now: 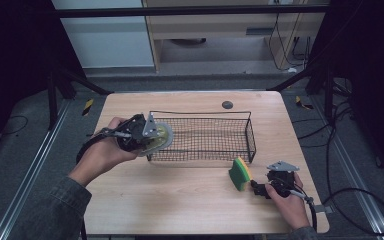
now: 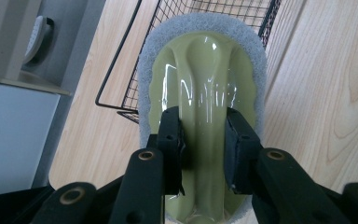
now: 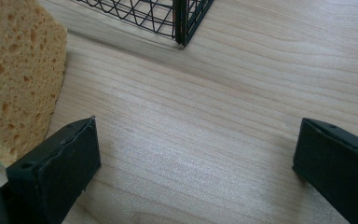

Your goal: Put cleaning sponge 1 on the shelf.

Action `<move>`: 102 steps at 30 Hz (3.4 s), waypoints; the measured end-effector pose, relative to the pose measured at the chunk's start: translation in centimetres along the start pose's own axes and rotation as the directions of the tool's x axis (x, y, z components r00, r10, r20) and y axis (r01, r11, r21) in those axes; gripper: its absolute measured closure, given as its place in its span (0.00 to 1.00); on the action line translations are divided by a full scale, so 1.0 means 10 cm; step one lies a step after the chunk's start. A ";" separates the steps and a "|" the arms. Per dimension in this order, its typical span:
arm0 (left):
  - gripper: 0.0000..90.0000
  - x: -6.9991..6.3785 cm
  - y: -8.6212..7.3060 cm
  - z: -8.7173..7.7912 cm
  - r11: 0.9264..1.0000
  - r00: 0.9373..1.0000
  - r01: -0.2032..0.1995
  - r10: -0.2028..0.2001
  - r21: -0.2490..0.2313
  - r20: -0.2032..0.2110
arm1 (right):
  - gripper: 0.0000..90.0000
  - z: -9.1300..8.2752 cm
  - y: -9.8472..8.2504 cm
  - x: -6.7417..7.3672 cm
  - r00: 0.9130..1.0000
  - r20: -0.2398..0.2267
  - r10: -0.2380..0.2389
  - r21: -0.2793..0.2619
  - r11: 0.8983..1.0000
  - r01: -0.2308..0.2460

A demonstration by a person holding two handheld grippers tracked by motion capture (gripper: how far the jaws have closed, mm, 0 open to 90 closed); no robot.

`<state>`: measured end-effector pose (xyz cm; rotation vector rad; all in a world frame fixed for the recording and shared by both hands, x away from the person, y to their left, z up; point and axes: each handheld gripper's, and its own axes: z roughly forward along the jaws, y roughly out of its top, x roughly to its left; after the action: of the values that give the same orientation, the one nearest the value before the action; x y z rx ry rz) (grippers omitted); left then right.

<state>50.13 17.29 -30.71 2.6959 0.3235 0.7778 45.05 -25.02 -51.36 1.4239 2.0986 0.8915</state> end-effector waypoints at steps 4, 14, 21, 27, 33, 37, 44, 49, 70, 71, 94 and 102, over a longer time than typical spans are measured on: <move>0.79 0.02 0.01 0.02 1.000 1.000 -0.001 0.001 -0.004 -0.006 | 0.01 0.00 0.00 0.00 1.000 -0.001 0.001 0.000 1.000 -0.001; 0.79 0.12 0.06 0.06 1.000 1.000 -0.004 0.004 0.000 -0.030 | 0.01 0.00 0.00 0.00 1.000 -0.001 0.000 0.000 1.000 0.000; 0.79 0.20 0.06 0.15 1.000 0.999 -0.004 0.004 -0.003 -0.042 | 0.01 0.00 0.00 0.00 1.000 0.000 0.002 0.000 1.000 -0.002; 0.79 0.27 0.07 0.23 1.000 0.998 -0.009 0.009 -0.011 -0.056 | 0.01 0.00 0.00 0.00 1.000 -0.001 0.001 0.000 1.000 -0.001; 0.79 0.31 0.12 0.28 0.999 0.997 -0.033 0.032 -0.010 -0.071 | 0.01 0.00 0.00 0.00 1.000 -0.001 0.001 0.000 1.000 -0.001; 0.79 0.33 0.14 0.34 0.999 0.997 -0.034 0.031 -0.038 -0.068 | 0.01 0.00 0.00 0.00 1.000 -0.001 0.001 0.000 1.000 -0.001; 0.79 0.34 0.15 0.45 0.998 0.998 -0.050 0.048 -0.039 -0.046 | 0.01 0.00 0.00 0.00 1.000 -0.001 0.002 0.000 1.000 -0.002; 0.79 0.32 0.17 0.51 0.997 0.997 -0.065 0.064 -0.034 -0.040 | 0.01 0.00 0.00 0.00 1.000 -0.001 0.001 -0.001 1.000 -0.001; 0.79 0.27 0.24 0.78 0.994 0.994 -0.110 0.109 -0.012 -0.009 | 0.01 0.00 0.00 0.00 1.000 -0.001 -0.001 -0.001 1.000 0.001; 0.79 0.27 0.24 0.79 0.994 0.994 -0.110 0.110 -0.011 -0.007 | 0.01 0.00 0.00 0.00 1.000 -0.001 0.001 -0.001 1.000 -0.001; 0.79 0.21 0.24 1.03 0.991 0.990 -0.136 0.135 0.020 0.032 | 0.01 0.00 0.00 0.00 1.000 -0.002 0.000 -0.001 1.000 0.000; 0.79 0.19 0.20 1.10 0.991 0.990 -0.133 0.132 0.030 0.045 | 0.01 0.00 0.00 0.00 1.000 -0.002 0.000 -0.001 1.000 0.000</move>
<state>57.96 13.41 -37.91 2.7834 0.1492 0.7553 45.07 -25.01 -51.36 1.4229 2.0999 0.8942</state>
